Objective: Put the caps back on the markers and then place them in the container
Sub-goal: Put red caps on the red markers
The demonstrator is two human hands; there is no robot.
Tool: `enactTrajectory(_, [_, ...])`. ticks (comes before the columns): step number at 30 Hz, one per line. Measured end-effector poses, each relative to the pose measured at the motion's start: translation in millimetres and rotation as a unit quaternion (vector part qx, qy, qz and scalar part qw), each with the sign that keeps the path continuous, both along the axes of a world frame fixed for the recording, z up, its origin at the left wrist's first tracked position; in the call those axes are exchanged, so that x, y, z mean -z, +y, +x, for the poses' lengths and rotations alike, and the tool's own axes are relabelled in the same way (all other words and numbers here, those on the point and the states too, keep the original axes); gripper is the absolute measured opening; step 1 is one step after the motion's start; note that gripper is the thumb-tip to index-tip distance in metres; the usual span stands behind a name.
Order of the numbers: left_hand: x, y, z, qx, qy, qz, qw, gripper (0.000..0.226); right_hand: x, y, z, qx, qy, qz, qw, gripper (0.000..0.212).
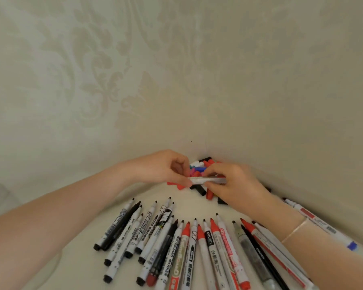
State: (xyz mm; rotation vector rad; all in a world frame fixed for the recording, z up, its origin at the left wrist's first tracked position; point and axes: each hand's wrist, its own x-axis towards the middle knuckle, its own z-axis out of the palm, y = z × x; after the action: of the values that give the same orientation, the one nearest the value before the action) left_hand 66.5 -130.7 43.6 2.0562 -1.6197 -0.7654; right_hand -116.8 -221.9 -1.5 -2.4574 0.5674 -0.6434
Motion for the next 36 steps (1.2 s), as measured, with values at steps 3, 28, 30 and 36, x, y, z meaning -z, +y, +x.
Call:
enactTrajectory(3, [9,8,20,-0.032,-0.174,-0.017,0.984,0.016,1,-3,26,-0.021,0.062,-0.076,0.995,0.021])
enactTrajectory(28, [41,-4,38,-0.032,-0.457,0.066,0.887,0.023,-7,-24,29,0.084,0.206,0.004,0.975,0.020])
enactTrajectory(30, [42,-11,29,-0.041,-0.406,0.018,0.913,0.025,-12,-15,21,0.047,0.259,0.029,0.964,0.006])
enactTrajectory(36, [54,-27,5,-0.025,-0.306,0.025,0.951,0.026,-15,28,4,-0.064,0.456,0.030,0.887,0.022])
